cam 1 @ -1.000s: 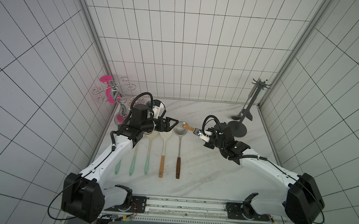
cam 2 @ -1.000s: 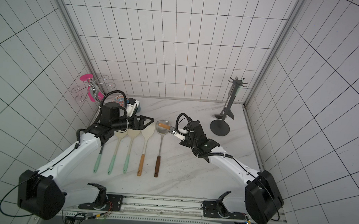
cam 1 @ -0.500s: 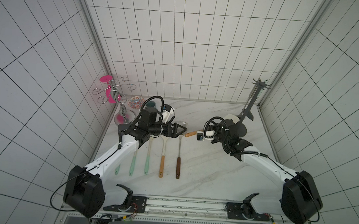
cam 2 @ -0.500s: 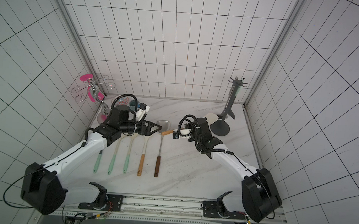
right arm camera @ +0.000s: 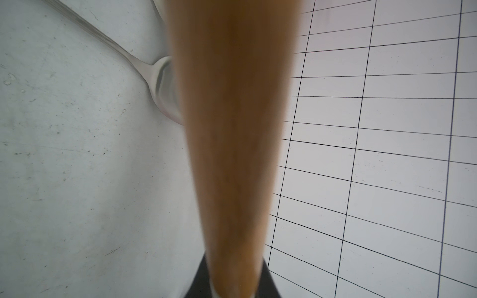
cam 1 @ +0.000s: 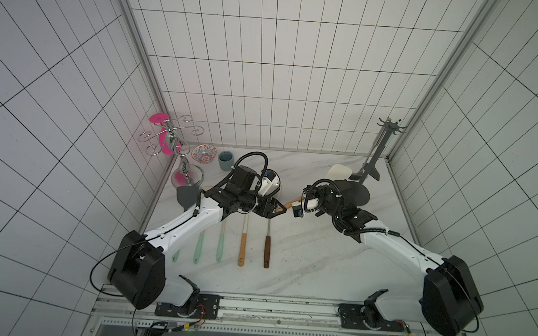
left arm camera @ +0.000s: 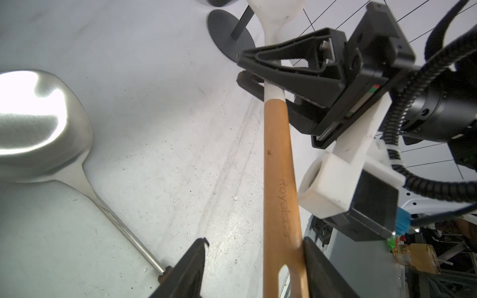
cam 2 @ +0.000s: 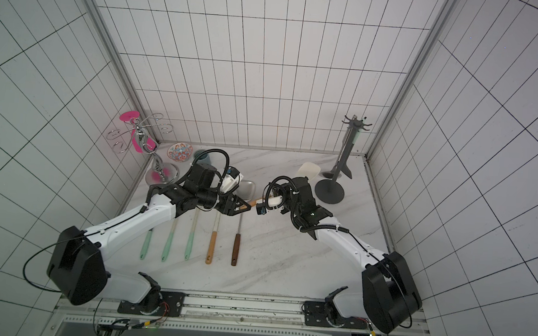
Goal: Take the spatula off the kitchen utensil rack
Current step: Place the spatula at the center of the board.
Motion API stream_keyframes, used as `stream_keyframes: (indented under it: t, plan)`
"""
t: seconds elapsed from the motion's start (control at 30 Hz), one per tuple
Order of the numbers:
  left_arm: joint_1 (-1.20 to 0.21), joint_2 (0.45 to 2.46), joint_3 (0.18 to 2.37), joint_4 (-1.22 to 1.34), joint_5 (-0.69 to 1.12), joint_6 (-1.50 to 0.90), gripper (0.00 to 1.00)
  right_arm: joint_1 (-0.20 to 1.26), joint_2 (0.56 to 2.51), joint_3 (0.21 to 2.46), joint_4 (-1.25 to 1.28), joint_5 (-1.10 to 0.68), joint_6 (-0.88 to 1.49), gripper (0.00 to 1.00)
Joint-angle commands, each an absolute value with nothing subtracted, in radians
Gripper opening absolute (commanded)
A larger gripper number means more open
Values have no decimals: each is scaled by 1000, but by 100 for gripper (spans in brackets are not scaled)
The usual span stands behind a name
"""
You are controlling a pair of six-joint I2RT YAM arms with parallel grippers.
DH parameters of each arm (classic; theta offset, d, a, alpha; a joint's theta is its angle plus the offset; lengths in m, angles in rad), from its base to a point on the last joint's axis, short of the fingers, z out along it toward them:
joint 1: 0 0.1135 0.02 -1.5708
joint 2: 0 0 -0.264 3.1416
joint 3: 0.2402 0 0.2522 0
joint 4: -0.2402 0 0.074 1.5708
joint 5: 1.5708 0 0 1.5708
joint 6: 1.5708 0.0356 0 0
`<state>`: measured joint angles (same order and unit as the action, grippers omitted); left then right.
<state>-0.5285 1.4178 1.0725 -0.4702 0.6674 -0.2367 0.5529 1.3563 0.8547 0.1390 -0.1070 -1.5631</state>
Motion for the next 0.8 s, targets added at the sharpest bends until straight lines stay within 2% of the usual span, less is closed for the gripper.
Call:
stream_keyframes:
  t: [0.0, 0.57, 0.63, 0.73, 0.77]
  plan:
    - [-548, 1436, 1108, -512, 618, -190, 52, 567, 1327, 810, 176, -157, -1600, 0]
    - [-574, 1465, 1123, -538, 608, -183, 32, 689, 1351, 830, 156, -184, -1641, 0]
    - [-578, 1468, 1126, -542, 603, -183, 24, 703, 1358, 833, 164, -189, -1633, 0]
    - [-585, 1473, 1131, -551, 588, -180, 2, 717, 1368, 832, 170, -190, -1615, 0]
    - [-589, 1474, 1132, -555, 582, -179, 0, 719, 1369, 829, 175, -189, -1602, 0]
